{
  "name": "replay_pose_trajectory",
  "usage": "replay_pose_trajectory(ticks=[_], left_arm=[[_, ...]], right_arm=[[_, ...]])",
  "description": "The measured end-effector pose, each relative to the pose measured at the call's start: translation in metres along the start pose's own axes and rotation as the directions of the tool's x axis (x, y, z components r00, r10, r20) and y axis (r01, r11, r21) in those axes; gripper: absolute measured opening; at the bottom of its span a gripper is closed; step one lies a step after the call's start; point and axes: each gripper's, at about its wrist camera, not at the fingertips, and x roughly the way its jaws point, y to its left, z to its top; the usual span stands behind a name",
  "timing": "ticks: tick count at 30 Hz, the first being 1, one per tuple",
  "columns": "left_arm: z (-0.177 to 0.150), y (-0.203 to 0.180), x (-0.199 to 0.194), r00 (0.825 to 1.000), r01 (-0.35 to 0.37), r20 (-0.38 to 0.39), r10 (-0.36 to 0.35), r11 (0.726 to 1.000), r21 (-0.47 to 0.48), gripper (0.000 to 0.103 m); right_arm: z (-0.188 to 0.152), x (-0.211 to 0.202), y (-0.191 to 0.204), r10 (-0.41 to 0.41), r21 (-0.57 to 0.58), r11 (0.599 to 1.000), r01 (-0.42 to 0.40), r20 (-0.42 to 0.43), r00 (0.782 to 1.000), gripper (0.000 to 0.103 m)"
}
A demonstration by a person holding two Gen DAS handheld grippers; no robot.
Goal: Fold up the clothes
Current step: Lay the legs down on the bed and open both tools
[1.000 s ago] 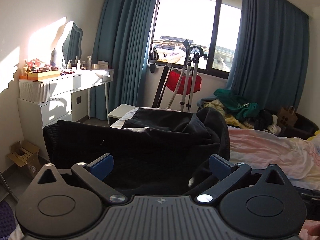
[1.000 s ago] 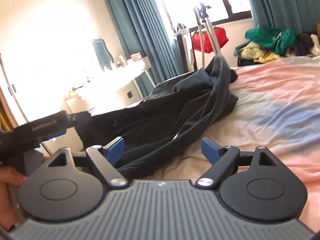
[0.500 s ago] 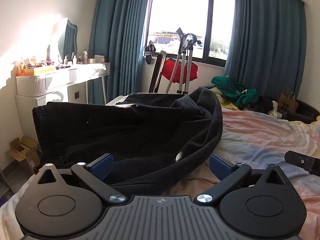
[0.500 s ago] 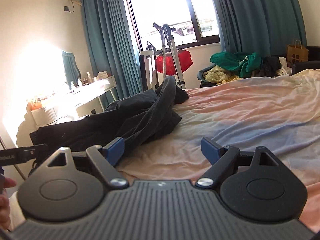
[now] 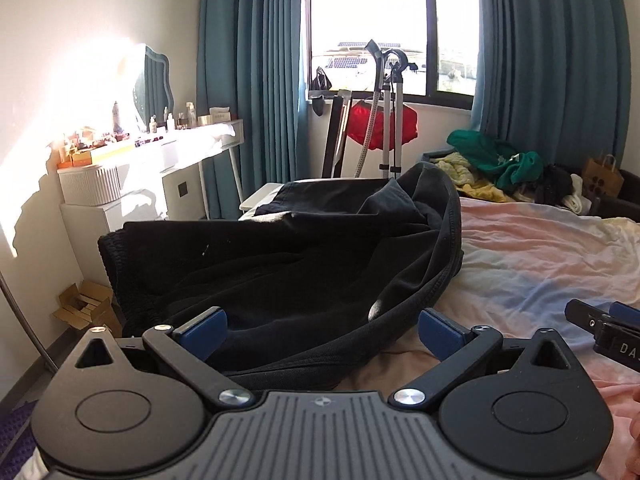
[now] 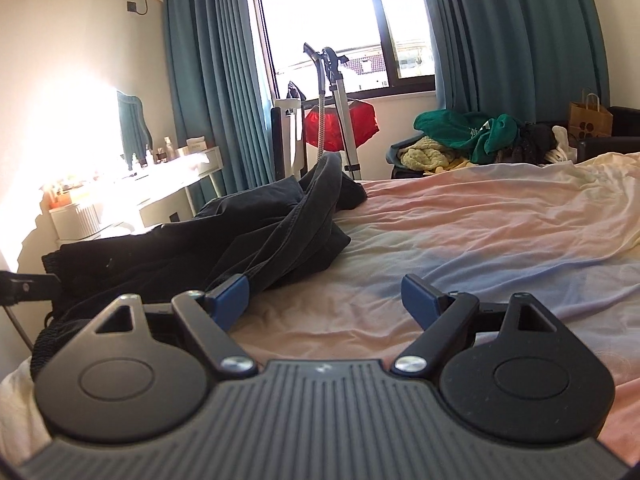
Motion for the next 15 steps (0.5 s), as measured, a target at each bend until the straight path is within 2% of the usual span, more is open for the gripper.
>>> replay_pose_trajectory(ticks=[2,5,8,10,15], left_arm=[[0.020,-0.017,-0.028,1.000,-0.002,0.011,0.002,0.999,0.036,0.103],[0.052,-0.043,-0.070,0.995,0.096,-0.002,-0.096,0.994,0.043,0.103],[0.077,-0.064,-0.098,0.974,0.222,-0.050,-0.219,0.973,0.064,0.103],[0.088,-0.073,-0.114,0.959,0.280,-0.058,-0.276,0.958,0.064,0.103],[0.102,-0.092,-0.143,0.930,0.368,-0.050,-0.364,0.926,0.085,0.103]], right_arm=[[0.001,-0.001,-0.007,-0.027,0.011,1.000,0.027,-0.002,1.000,0.085],[0.003,0.001,-0.018,-0.048,0.038,0.998,0.049,-0.020,0.999,0.085],[0.003,0.006,-0.023,-0.070,0.047,0.996,0.072,-0.035,0.997,0.085],[0.004,0.009,-0.025,-0.077,0.054,0.995,0.080,-0.042,0.996,0.085],[0.007,0.009,-0.029,-0.074,0.082,0.994,0.078,-0.053,0.996,0.085]])
